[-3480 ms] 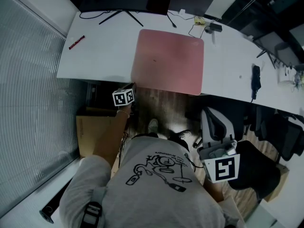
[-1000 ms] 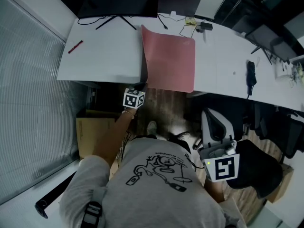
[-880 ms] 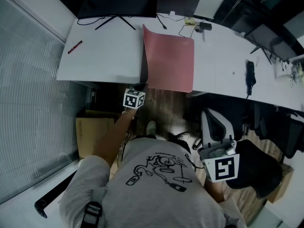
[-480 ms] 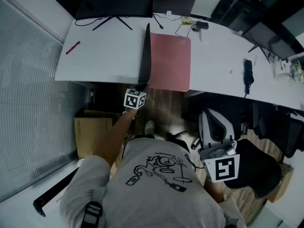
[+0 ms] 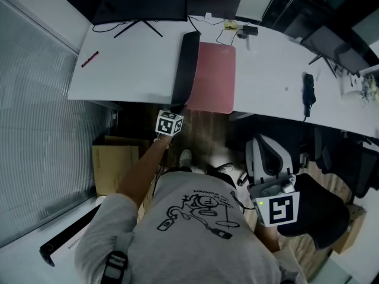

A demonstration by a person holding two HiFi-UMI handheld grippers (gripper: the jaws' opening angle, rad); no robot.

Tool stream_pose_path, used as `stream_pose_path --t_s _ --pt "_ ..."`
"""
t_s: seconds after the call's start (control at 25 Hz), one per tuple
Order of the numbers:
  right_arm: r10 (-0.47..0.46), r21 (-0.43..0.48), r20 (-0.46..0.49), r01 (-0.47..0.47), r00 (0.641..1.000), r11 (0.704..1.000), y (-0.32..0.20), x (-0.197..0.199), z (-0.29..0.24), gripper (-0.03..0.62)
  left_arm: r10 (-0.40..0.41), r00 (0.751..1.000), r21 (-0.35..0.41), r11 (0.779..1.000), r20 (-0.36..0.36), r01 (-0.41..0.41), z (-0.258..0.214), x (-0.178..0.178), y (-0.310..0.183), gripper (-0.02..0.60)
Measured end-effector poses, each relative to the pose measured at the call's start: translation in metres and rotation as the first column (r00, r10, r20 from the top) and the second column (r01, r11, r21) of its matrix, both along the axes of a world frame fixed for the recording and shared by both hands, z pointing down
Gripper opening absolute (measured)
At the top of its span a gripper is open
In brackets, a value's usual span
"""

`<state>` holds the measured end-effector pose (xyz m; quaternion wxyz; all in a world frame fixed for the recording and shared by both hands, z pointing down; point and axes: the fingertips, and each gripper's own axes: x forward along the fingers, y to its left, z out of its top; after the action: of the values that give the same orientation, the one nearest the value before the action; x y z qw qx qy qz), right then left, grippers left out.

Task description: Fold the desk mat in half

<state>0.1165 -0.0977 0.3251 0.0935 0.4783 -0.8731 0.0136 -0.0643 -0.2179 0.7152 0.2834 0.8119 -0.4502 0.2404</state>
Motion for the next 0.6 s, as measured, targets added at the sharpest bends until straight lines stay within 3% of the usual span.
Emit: stream_pose_path --t_s 0.6 --pt "0.007 0.001 0.011 -0.007 1.0 1.0 -0.007 0.033 -0.002 0.006 0.04 0.999 -0.043 0.998 0.002 -0.04 0.01 0.045 0.009 0.032"
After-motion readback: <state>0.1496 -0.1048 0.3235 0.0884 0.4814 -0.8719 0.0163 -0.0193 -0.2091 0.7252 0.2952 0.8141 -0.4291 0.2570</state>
